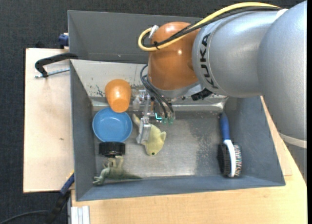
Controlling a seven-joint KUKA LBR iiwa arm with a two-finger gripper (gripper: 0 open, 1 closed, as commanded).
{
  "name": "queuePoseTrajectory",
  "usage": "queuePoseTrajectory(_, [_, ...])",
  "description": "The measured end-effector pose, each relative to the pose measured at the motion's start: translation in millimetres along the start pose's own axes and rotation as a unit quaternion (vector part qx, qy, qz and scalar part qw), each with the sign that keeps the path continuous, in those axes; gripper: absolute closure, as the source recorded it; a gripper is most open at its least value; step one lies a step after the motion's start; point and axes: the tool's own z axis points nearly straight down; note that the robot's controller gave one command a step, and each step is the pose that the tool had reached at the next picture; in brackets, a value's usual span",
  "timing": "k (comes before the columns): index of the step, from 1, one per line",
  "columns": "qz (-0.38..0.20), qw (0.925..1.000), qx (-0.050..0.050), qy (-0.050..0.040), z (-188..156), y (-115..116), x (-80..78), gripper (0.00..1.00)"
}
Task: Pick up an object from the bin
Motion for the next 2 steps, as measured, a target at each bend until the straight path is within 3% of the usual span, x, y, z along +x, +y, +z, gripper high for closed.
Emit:
queuePoseTrajectory(1, [-0.132,0.9913,0.001,-0.0032,66.7,-56.6,22.0,0.00])
queuePoseTrajectory(2, [-0.133,0.9911,-0.001,-0.0059,63.9,-53.4,20.6,1.00])
